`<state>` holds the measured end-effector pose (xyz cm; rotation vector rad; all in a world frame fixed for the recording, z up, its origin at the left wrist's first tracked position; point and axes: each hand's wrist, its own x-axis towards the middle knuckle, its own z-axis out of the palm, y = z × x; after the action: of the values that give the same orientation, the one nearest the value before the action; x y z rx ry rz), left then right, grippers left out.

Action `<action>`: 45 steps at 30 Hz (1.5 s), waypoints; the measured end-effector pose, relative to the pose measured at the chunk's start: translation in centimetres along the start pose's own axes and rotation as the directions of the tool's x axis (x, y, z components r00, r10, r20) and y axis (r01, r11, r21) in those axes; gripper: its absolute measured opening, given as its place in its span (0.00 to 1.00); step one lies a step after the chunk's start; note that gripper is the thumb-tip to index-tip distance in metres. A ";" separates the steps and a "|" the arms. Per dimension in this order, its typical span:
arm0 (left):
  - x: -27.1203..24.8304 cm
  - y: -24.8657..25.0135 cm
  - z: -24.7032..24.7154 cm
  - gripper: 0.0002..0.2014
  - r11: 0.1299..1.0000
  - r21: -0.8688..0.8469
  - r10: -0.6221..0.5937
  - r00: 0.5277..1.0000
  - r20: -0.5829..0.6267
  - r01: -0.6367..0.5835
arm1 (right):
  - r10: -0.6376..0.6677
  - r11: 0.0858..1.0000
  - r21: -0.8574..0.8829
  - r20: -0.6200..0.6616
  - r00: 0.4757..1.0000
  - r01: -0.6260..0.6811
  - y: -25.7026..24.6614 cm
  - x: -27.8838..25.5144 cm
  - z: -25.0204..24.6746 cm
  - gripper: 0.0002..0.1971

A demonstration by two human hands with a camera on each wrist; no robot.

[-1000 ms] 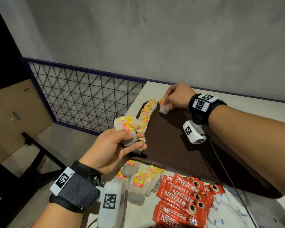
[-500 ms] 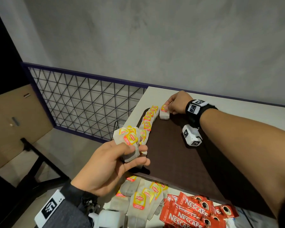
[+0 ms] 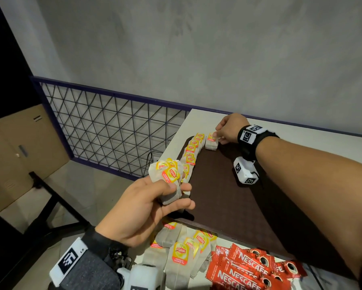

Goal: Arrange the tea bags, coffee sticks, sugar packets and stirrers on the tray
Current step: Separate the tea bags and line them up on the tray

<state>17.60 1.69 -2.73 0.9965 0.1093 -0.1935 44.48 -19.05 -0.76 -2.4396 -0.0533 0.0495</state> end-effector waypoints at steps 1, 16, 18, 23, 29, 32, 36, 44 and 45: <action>0.0 0.0 0.0 0.12 1.000 0.000 -0.001 1.000 -0.003 0.001 | 0.000 1.000 0.005 0.001 1.000 0.000 -0.1 -0.2 -0.2 0.06; -0.5 0.0 0.0 0.18 1.000 -0.021 -0.008 0.997 0.076 0.010 | -0.468 0.880 0.000 0.173 0.867 0.475 -7.1 -15.5 -3.2 0.01; -0.6 -0.2 0.1 0.17 1.000 0.003 -0.017 0.996 0.090 0.016 | -0.521 0.851 0.048 0.191 0.832 0.522 -7.5 -18.1 -3.2 0.02; -1.2 0.0 0.5 0.16 0.999 0.007 -0.032 0.986 0.165 0.031 | -0.498 0.866 0.057 0.182 0.848 0.497 -6.6 -21.0 -2.5 0.03; -1.2 0.0 0.5 0.16 1.000 0.022 -0.019 0.983 0.180 0.016 | -0.432 0.901 0.153 0.225 0.873 0.406 -5.2 -22.3 -1.6 0.08; -1.2 -0.2 0.6 0.18 0.999 0.041 -0.021 0.985 0.171 0.015 | -0.420 0.902 0.223 0.241 0.875 0.371 -5.1 -22.8 -1.5 0.08; -1.1 -0.2 0.6 0.16 0.999 0.039 -0.019 0.986 0.167 0.012 | -0.405 0.904 0.256 0.249 0.880 0.344 -5.2 -23.0 -1.5 0.07; -0.9 -0.1 0.3 0.21 1.000 -0.010 0.000 0.990 0.143 0.002 | -0.373 0.907 0.292 0.219 0.902 0.304 -5.0 -22.7 -1.7 0.04; -0.9 -0.1 0.2 0.20 1.000 -0.018 -0.001 0.990 0.144 0.004 | -0.367 0.905 0.304 0.207 0.907 0.297 -5.0 -22.6 -1.8 0.04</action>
<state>16.75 1.60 -2.54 0.9613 -0.0197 -0.2655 21.85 -17.53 4.34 -2.1090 -0.5498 0.2093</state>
